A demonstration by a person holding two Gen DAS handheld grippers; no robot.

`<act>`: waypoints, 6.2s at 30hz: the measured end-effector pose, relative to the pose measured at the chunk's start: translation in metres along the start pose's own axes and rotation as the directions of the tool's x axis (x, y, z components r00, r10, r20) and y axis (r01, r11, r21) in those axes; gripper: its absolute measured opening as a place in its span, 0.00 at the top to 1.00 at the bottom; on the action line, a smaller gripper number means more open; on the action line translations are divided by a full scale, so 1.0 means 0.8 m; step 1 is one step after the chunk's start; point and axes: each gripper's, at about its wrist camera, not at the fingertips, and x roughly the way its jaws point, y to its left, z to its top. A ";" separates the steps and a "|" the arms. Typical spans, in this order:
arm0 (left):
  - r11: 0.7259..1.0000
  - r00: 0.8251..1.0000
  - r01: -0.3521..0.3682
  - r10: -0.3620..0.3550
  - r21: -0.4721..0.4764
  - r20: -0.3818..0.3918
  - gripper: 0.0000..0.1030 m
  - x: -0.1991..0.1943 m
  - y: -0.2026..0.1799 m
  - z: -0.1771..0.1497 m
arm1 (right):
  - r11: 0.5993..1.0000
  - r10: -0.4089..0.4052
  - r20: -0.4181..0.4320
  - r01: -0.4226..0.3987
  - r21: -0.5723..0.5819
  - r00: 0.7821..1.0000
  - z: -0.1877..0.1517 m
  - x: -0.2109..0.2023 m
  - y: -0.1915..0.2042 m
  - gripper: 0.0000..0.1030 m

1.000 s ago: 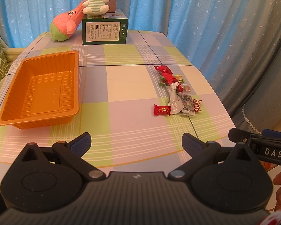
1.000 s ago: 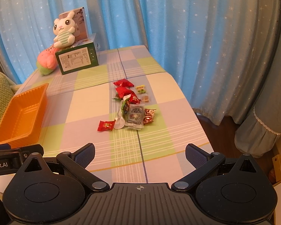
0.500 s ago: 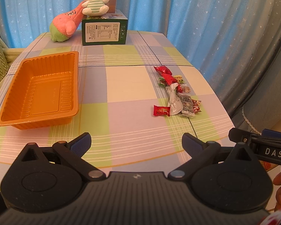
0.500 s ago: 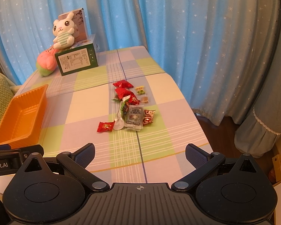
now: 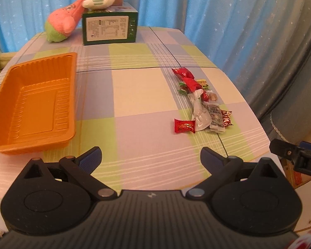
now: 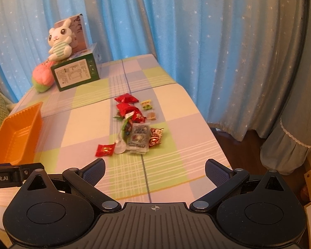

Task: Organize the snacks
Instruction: 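Grasp the red candy with the left gripper while the right grasps the clear snack packet, then carry the red candy and clear packet with both grippers over the orange tray, then open the left gripper over the tray while the right releases the clear packet, then move both grippers back toward the remaining snack pile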

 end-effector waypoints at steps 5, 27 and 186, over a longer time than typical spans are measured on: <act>0.994 0.998 0.069 -0.068 0.083 -0.020 0.15 0.060 -0.007 0.014 | 1.000 0.006 -0.028 -0.006 0.009 1.000 0.000 0.042 -0.015 0.19; 0.783 0.960 0.275 -0.257 0.558 -0.112 0.73 0.208 -0.059 0.045 | 0.999 -0.013 -0.086 0.016 0.030 0.996 -0.003 0.155 -0.025 0.23; 0.992 0.988 -0.107 0.114 -0.066 0.107 0.28 -0.090 0.167 0.020 | 0.974 0.199 0.022 -0.196 -0.115 0.980 0.047 0.014 0.197 0.39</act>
